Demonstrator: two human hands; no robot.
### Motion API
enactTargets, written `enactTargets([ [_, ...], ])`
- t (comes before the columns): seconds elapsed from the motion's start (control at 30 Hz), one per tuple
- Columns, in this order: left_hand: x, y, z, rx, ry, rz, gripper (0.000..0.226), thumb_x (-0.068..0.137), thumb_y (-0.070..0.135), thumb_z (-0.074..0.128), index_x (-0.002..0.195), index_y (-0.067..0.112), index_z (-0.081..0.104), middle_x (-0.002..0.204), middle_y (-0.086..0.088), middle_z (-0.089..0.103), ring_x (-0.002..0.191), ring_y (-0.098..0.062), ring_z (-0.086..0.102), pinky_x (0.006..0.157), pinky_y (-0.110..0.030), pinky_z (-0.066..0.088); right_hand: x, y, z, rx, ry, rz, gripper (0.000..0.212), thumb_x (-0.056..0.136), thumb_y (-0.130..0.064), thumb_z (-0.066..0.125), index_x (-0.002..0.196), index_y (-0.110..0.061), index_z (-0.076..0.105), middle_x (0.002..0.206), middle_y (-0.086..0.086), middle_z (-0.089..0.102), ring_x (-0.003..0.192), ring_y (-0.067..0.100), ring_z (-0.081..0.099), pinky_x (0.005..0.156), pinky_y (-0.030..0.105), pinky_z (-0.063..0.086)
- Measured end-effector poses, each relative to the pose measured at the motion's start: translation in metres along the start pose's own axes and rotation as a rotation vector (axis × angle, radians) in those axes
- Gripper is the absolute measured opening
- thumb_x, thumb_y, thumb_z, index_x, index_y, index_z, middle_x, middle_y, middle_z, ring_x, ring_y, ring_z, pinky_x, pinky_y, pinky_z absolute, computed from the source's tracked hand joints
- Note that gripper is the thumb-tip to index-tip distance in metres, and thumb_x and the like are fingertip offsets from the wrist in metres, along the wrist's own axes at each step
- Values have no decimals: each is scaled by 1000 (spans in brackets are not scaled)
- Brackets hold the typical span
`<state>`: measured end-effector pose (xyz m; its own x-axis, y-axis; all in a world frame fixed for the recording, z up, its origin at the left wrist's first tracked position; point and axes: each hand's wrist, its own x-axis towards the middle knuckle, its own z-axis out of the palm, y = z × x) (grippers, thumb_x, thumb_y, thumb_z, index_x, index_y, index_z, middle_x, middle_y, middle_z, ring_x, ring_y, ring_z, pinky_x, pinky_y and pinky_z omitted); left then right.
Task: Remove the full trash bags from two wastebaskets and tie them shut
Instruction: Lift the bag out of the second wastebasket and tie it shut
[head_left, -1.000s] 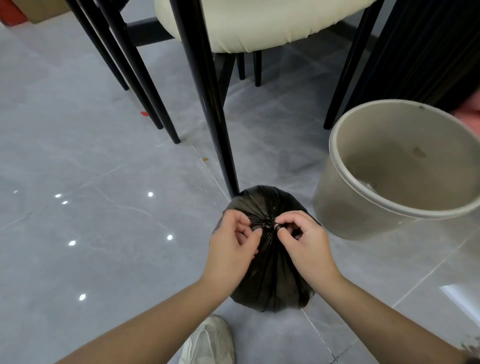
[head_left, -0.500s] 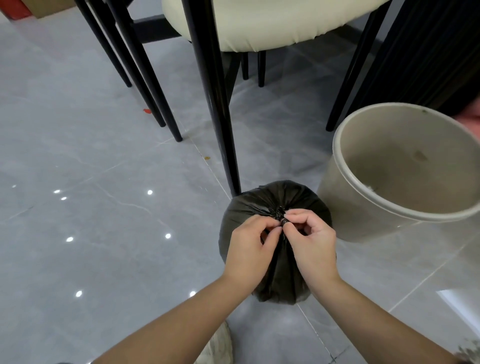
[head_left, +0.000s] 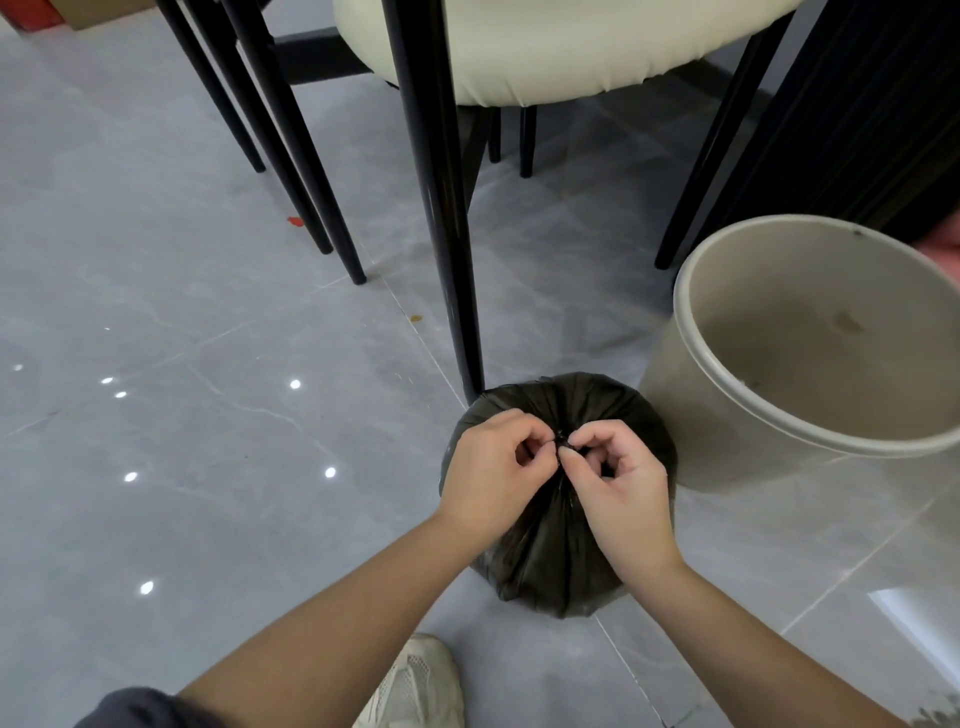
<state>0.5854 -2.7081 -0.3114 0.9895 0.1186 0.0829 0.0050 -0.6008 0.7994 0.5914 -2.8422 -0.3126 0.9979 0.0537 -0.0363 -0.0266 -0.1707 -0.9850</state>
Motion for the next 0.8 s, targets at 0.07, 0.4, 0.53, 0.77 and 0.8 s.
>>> enactTargets([
  [0.07,4,-3,-2,-8,-29,11,6,80,12,65,77,16,69,75,10,62,64,-8,54,61,-15,44,2,2,-1,119,-23,59,25,80,2,68,81,-20,57,78,10,61,66,14,51,64,22,47],
  [0.4,3,-13,-1,-90,-158,-4,11,86,12,64,94,16,70,83,11,63,69,-1,58,70,-19,49,10,8,-9,125,-103,169,26,81,3,67,83,-19,51,87,11,68,70,12,58,62,23,44],
  [0.53,1,-14,-6,-82,-194,2,17,87,8,62,101,16,69,86,5,63,63,-9,63,64,-20,53,9,5,-10,29,-141,122,24,80,0,68,85,-18,53,83,5,68,72,11,59,71,24,50],
  [0.77,6,-8,-10,89,-282,99,4,88,12,61,91,15,61,84,8,56,60,-4,57,61,-15,46,8,6,-13,-123,-110,83,23,79,-6,71,88,-25,62,80,-6,68,73,12,62,70,20,52],
  [0.8,5,-7,-9,105,-293,104,3,88,13,60,89,16,59,84,9,53,61,-1,54,61,-12,43,8,6,-13,-154,-105,70,21,80,-6,71,88,-25,66,80,-7,68,72,13,62,68,21,53],
])
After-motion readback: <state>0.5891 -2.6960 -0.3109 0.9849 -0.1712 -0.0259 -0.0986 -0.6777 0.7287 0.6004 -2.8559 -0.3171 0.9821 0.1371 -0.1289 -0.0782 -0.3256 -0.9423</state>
